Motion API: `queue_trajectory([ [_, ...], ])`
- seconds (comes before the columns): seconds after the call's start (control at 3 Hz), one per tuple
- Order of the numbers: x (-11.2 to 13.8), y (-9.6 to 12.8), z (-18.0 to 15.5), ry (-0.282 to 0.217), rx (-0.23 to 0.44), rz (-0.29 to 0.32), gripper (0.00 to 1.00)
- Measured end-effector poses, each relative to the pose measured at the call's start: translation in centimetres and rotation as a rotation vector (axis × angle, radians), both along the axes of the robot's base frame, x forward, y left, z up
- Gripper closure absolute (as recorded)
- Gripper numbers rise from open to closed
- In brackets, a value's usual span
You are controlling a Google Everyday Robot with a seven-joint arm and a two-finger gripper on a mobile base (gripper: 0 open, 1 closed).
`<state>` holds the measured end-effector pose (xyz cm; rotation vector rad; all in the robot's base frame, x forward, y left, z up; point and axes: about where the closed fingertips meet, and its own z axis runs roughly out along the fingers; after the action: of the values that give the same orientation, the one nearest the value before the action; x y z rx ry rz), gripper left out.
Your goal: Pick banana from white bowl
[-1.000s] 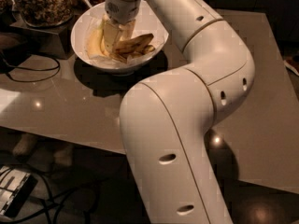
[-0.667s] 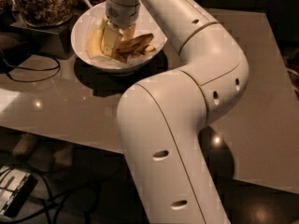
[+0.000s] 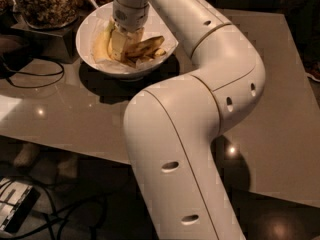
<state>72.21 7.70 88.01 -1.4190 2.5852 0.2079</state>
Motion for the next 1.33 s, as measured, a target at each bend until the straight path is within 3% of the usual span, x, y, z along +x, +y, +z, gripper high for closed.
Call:
queue_trajectory([
  [0.33, 0.0, 0.0, 0.0, 0.000, 0.000, 0.000, 1.00],
  [1.0, 0.0, 0.0, 0.3, 0.000, 0.000, 0.000, 1.00],
  [1.33, 0.0, -0.3, 2.7, -0.064, 0.042, 0.009, 1.00],
])
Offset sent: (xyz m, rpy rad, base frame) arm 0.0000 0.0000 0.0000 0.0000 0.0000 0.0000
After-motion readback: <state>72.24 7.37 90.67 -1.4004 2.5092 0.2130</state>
